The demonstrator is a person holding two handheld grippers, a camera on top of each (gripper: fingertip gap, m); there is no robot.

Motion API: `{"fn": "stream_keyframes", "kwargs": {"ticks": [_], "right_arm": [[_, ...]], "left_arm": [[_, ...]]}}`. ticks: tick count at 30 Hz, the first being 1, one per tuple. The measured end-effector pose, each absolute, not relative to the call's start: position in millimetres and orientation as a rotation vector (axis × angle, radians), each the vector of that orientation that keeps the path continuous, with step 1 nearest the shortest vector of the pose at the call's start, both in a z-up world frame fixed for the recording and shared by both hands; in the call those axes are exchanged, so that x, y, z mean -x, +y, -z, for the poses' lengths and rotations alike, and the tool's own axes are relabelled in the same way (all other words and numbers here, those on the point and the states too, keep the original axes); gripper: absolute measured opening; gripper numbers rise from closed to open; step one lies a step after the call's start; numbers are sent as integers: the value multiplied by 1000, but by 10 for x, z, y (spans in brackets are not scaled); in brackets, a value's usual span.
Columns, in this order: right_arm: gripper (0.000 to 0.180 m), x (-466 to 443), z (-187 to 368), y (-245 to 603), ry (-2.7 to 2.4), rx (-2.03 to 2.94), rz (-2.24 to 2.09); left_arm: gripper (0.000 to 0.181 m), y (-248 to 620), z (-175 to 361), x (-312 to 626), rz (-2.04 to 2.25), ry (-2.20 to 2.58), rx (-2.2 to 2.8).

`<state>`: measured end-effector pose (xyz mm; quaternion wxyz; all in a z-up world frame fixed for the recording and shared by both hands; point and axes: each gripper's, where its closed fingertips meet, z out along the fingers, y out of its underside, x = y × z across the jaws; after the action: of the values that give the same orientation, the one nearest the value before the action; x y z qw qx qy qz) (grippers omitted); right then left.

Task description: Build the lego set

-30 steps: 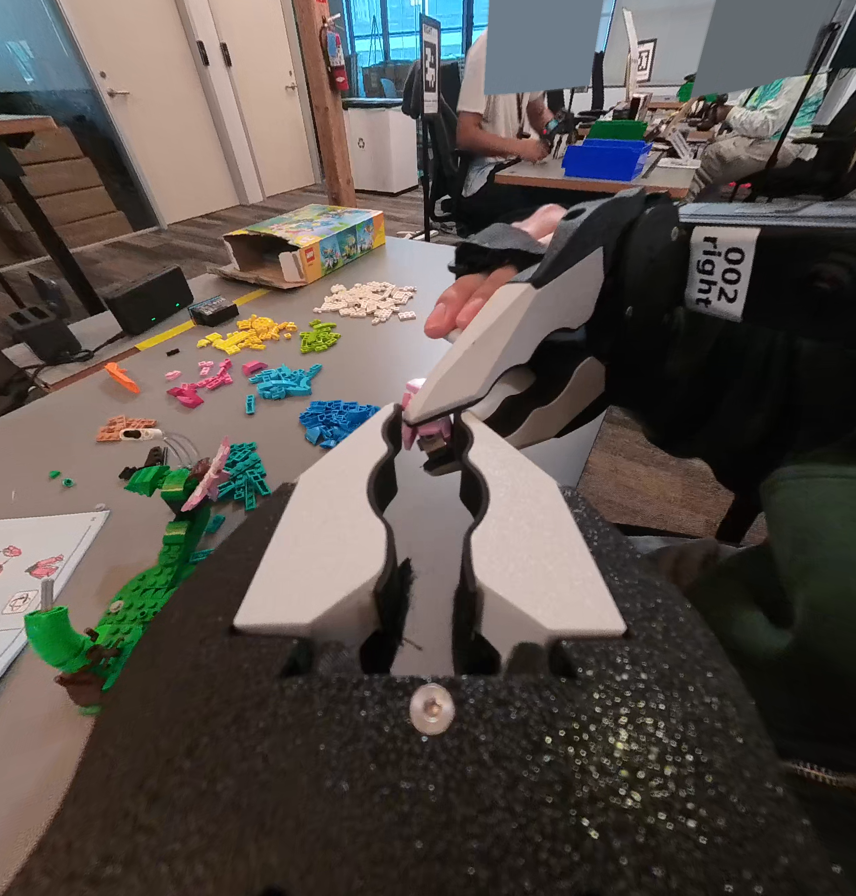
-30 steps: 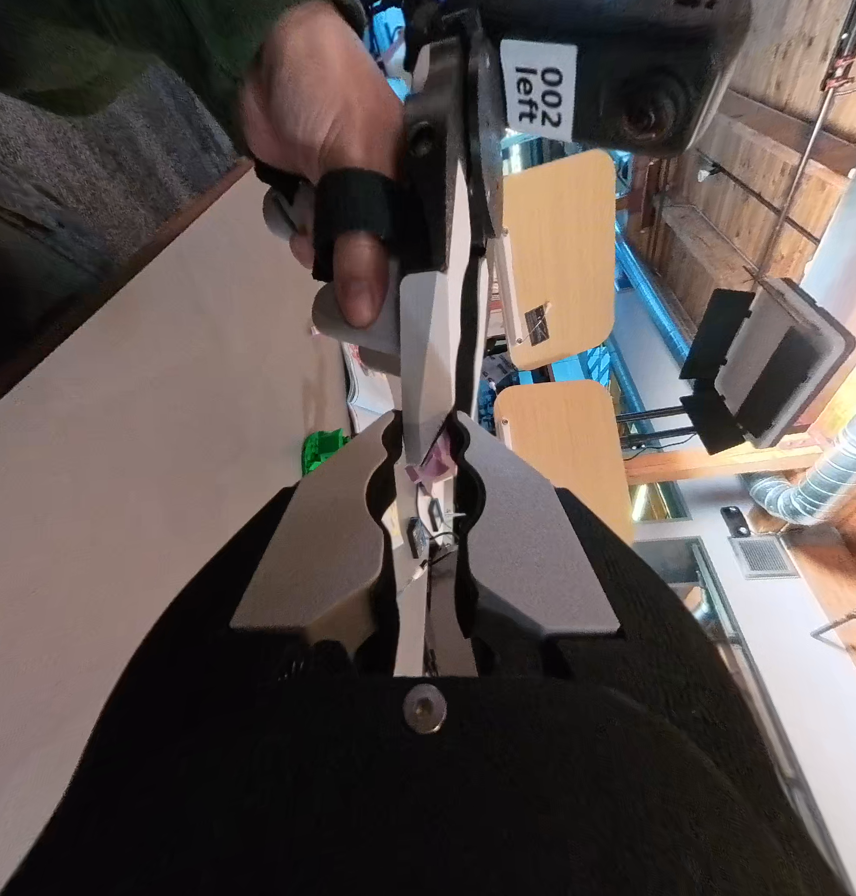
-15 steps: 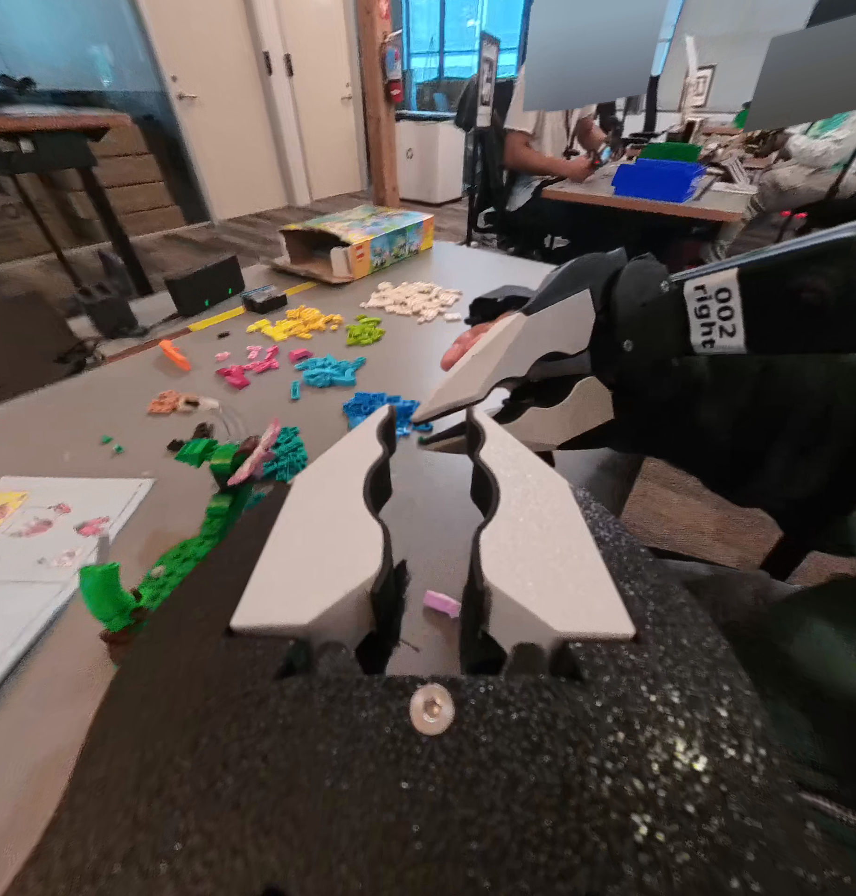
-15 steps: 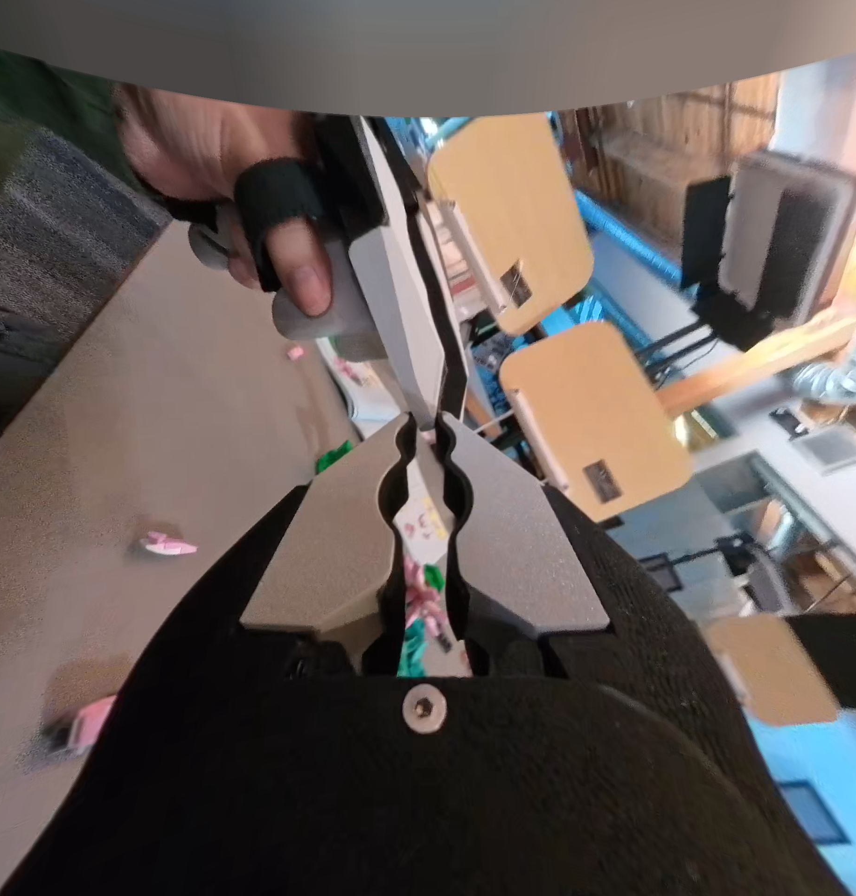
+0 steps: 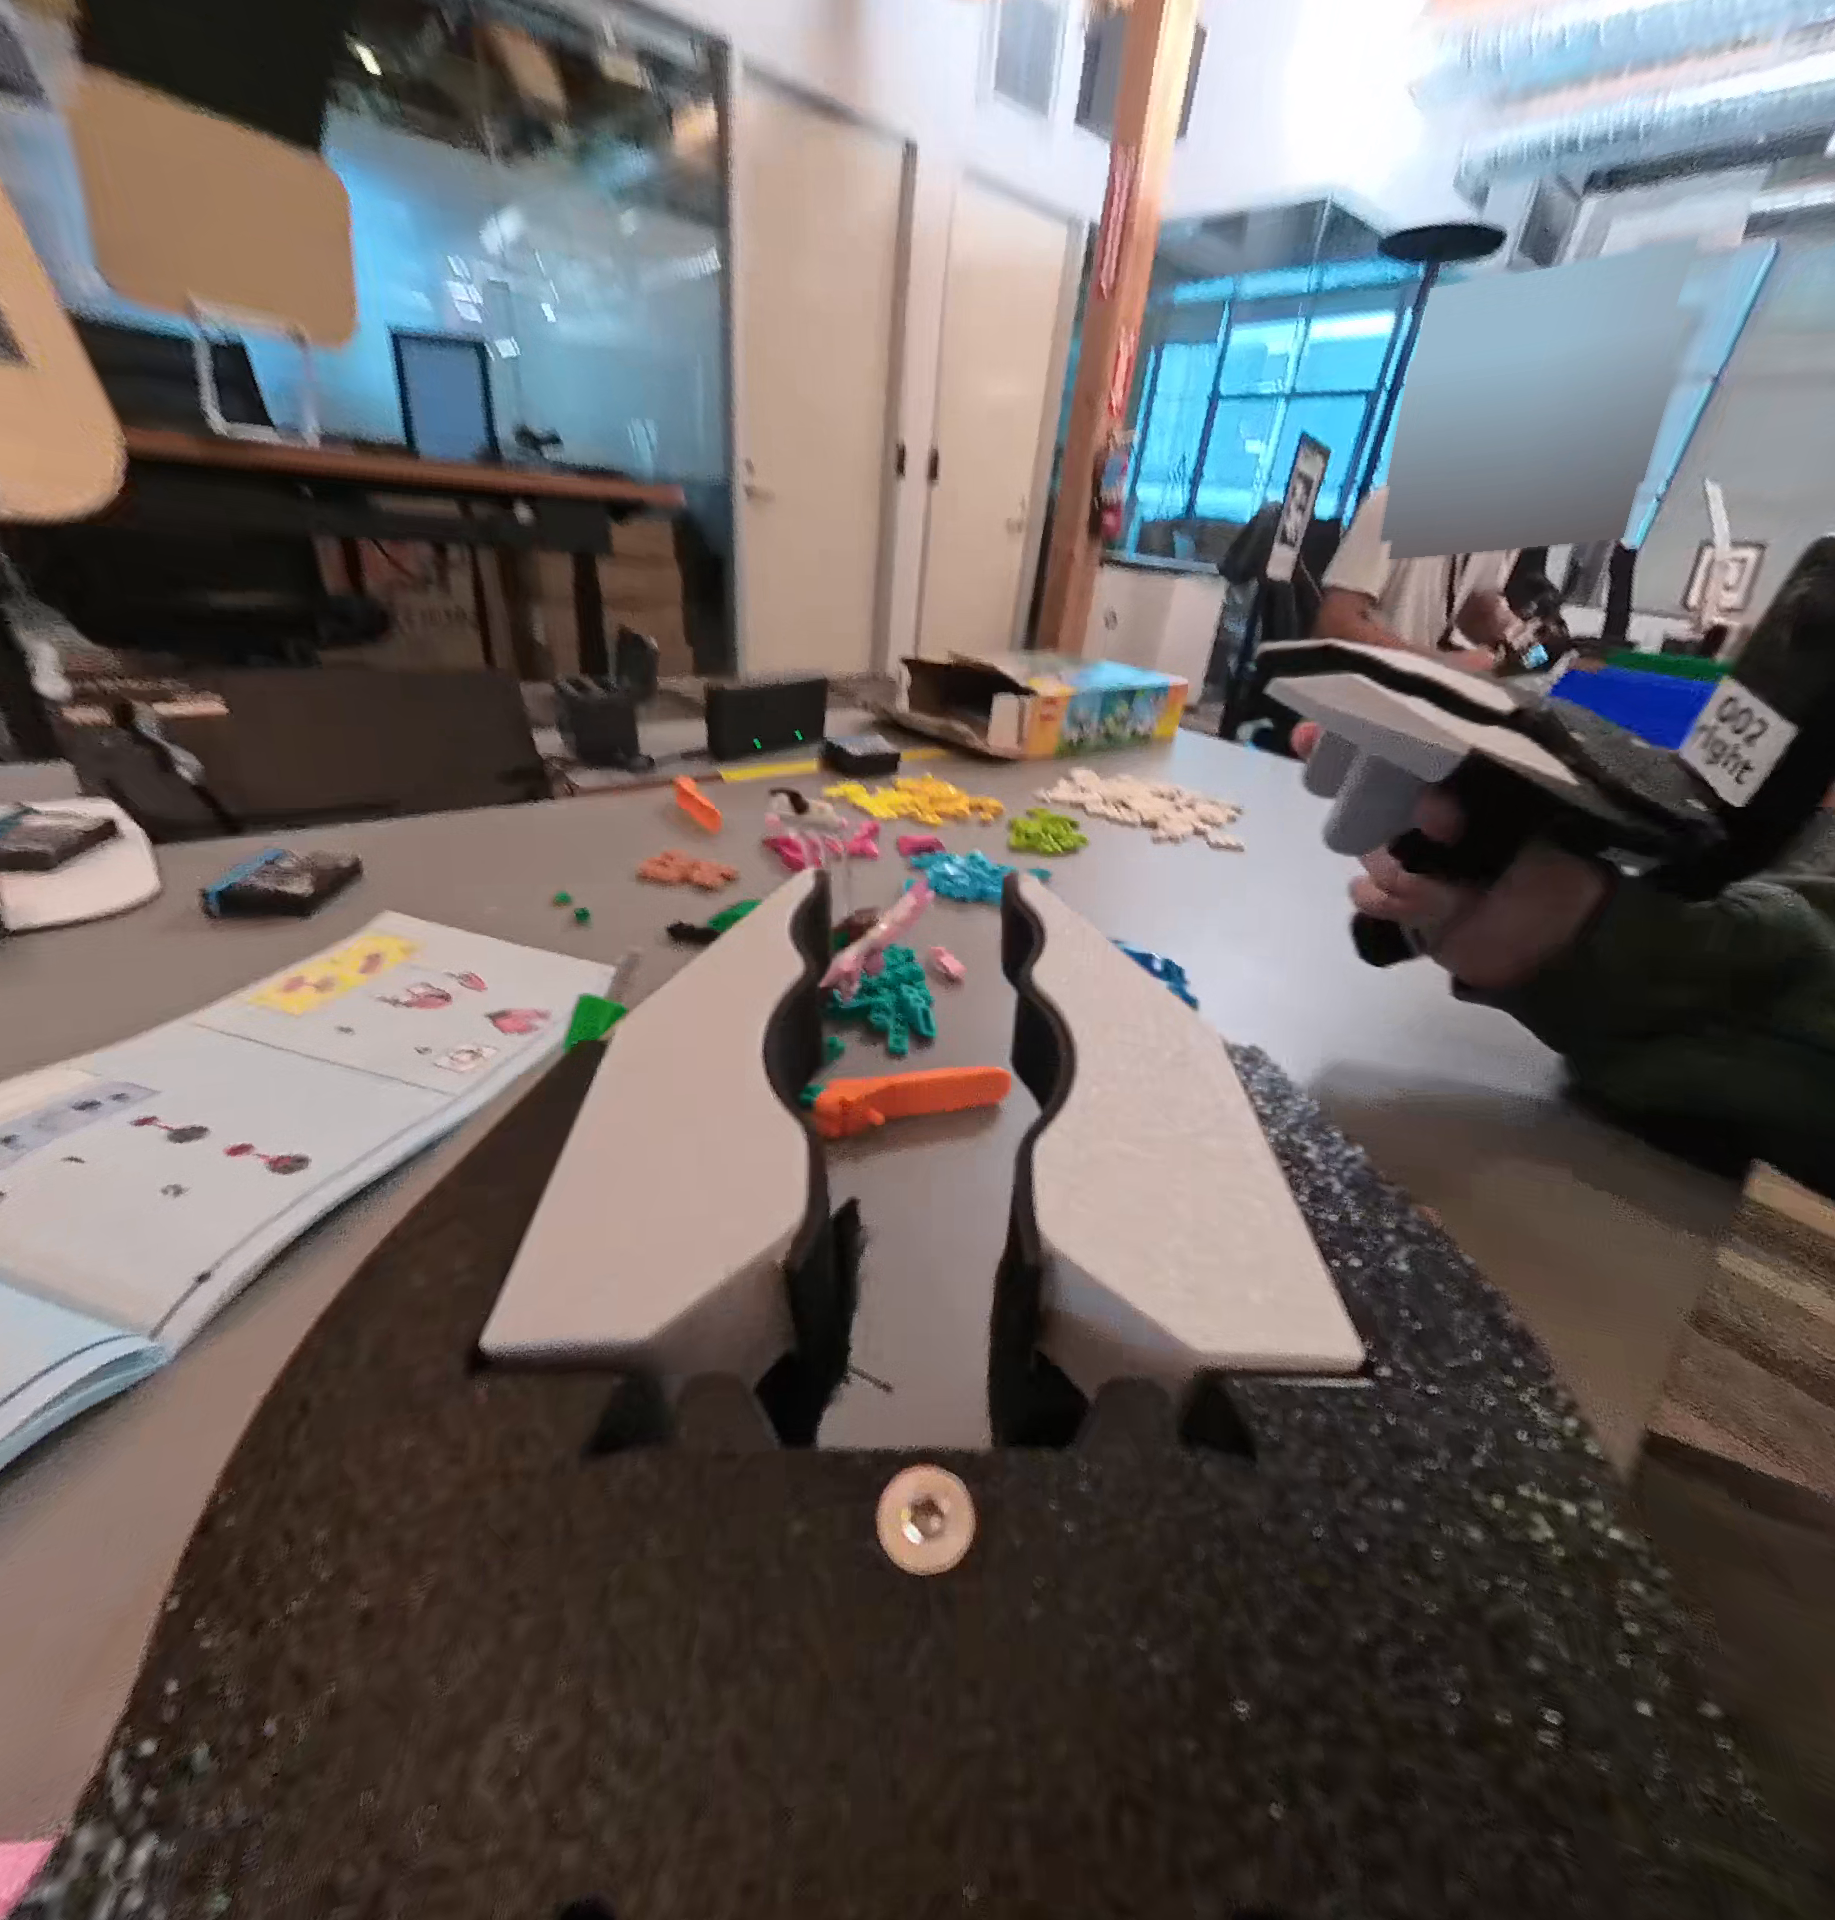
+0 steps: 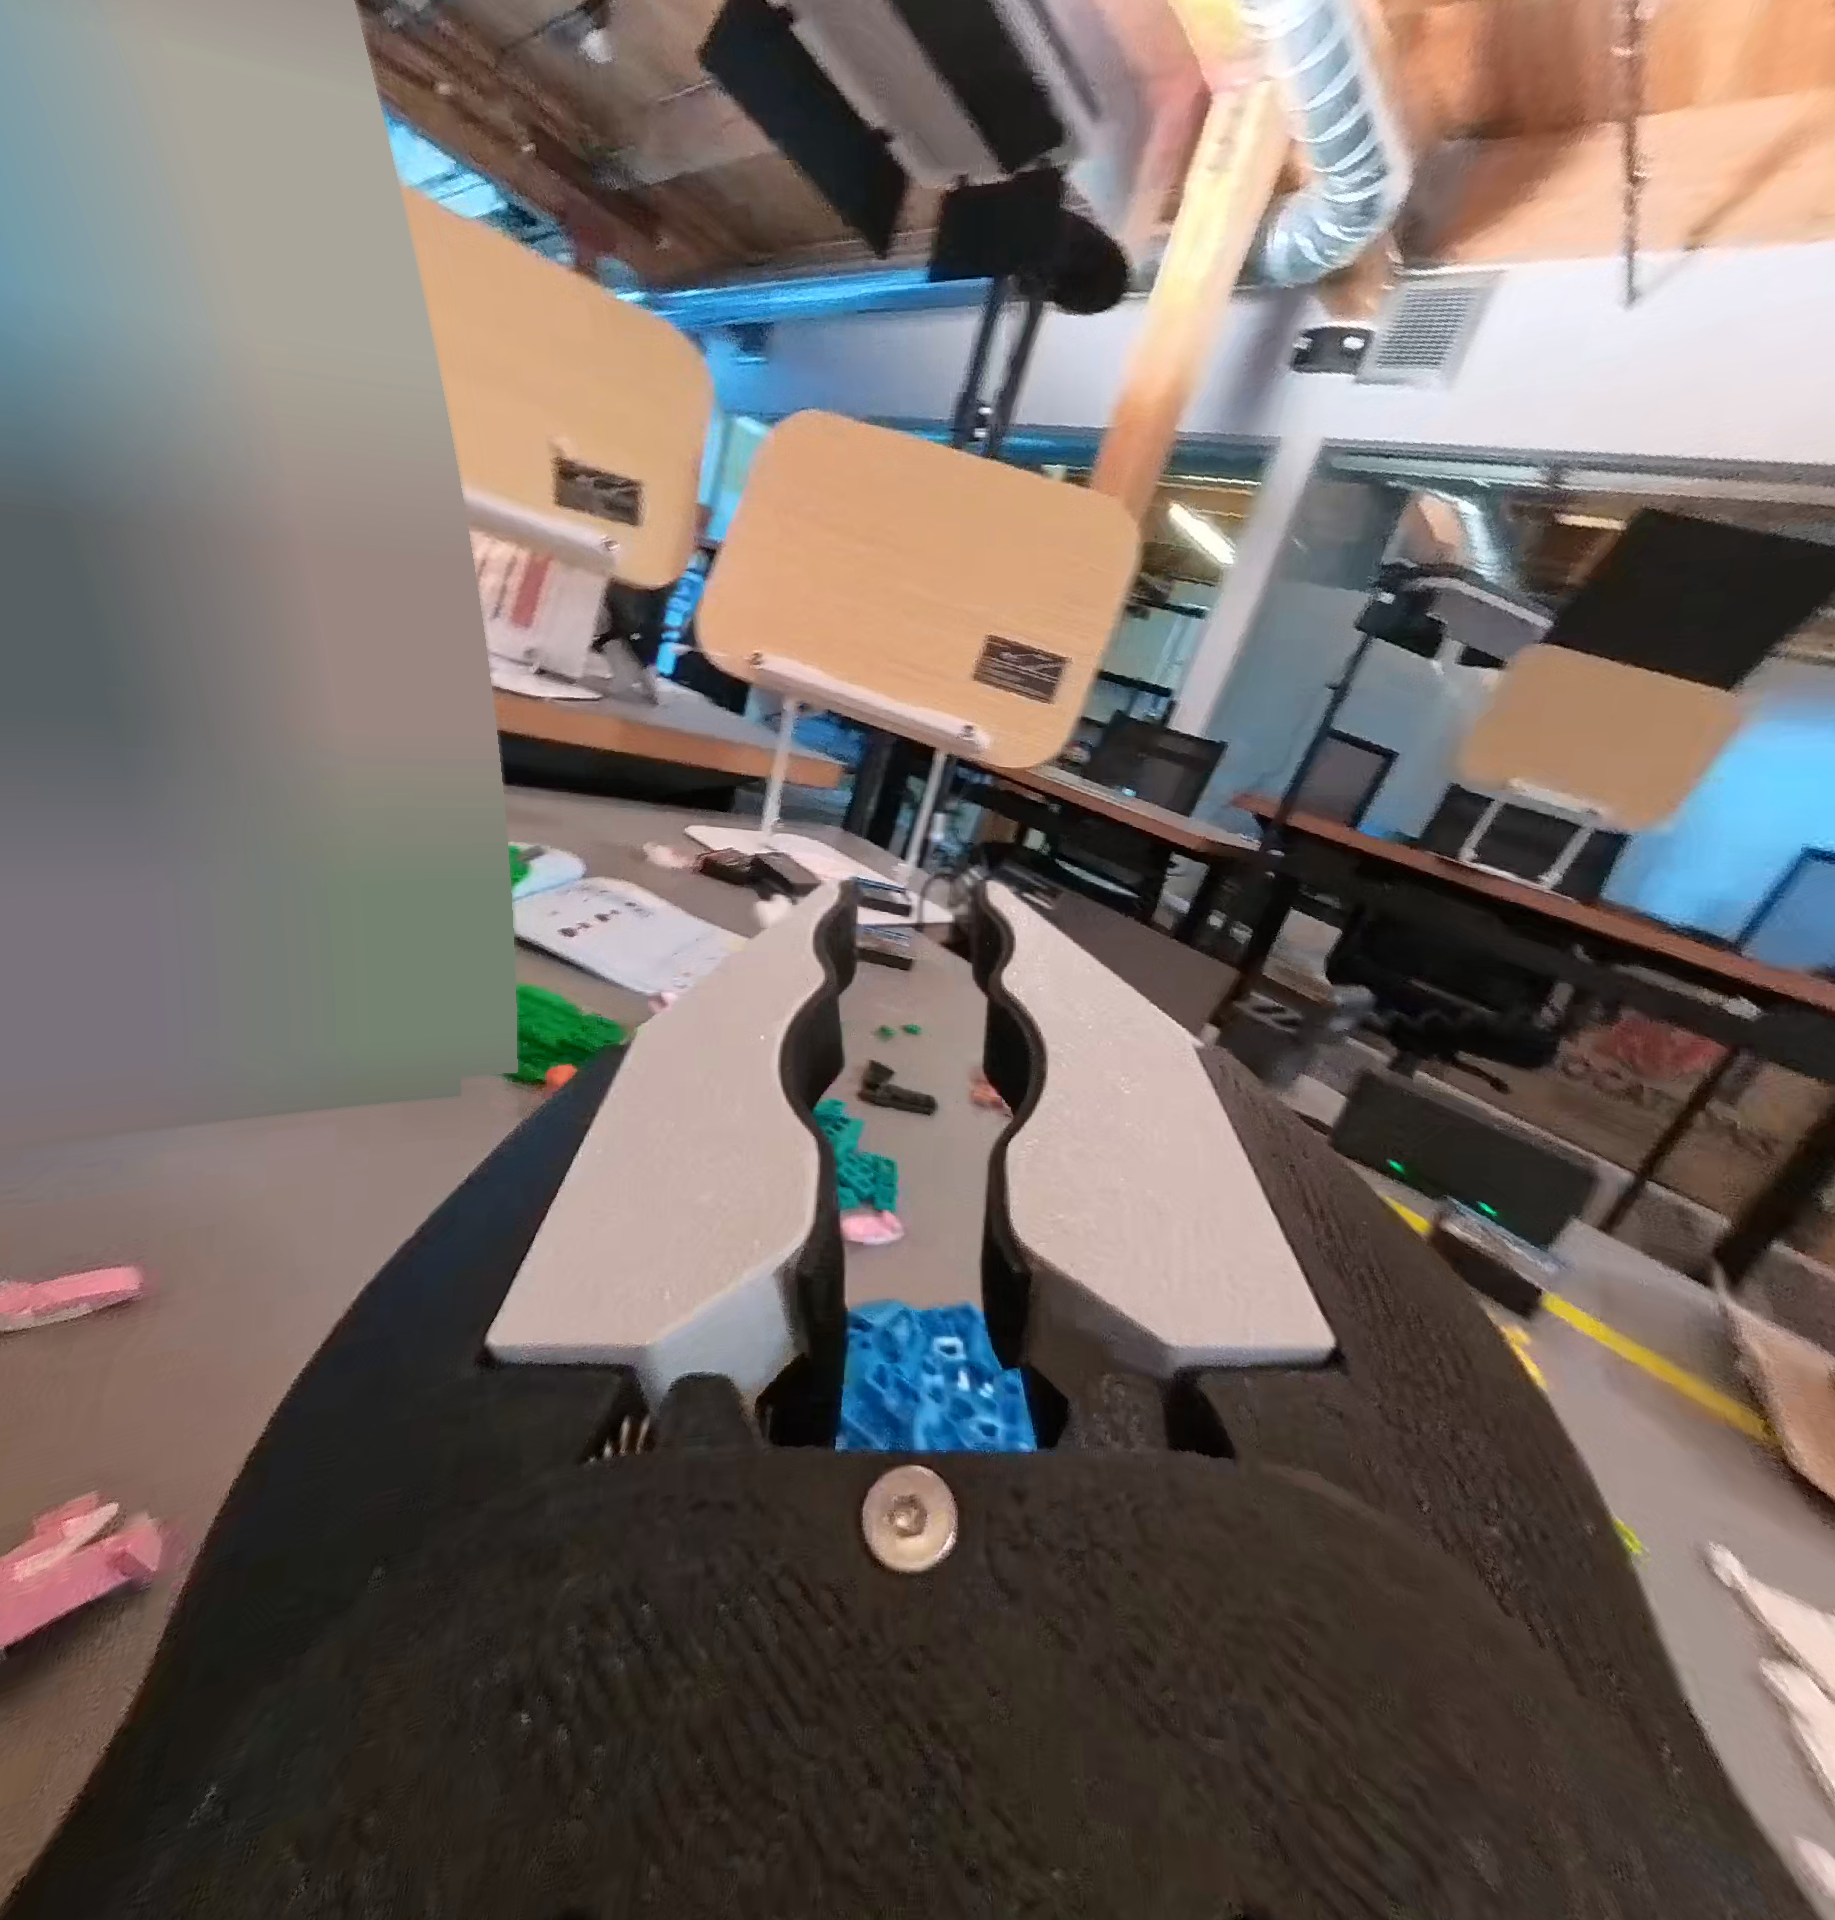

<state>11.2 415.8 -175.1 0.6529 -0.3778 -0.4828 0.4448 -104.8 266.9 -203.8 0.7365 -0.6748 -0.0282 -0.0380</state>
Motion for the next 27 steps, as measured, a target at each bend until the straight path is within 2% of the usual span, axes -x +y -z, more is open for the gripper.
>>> {"fn": "stream_keyframes", "kwargs": {"ticks": [7, 15, 27], "right_arm": [[21, -322, 1931, 4590, -924, 977, -920], [21, -58, 2164, 4235, -1172, 895, -889], [23, -48, 2168, 3757, -1319, 719, -1075]], "left_arm": [[33, 2539, 1976, 1099, -18, -37, 1290], [36, 2534, 1985, 1102, 57, -51, 1274], [40, 2522, 2003, 1201, 5, -114, 1285]]}}
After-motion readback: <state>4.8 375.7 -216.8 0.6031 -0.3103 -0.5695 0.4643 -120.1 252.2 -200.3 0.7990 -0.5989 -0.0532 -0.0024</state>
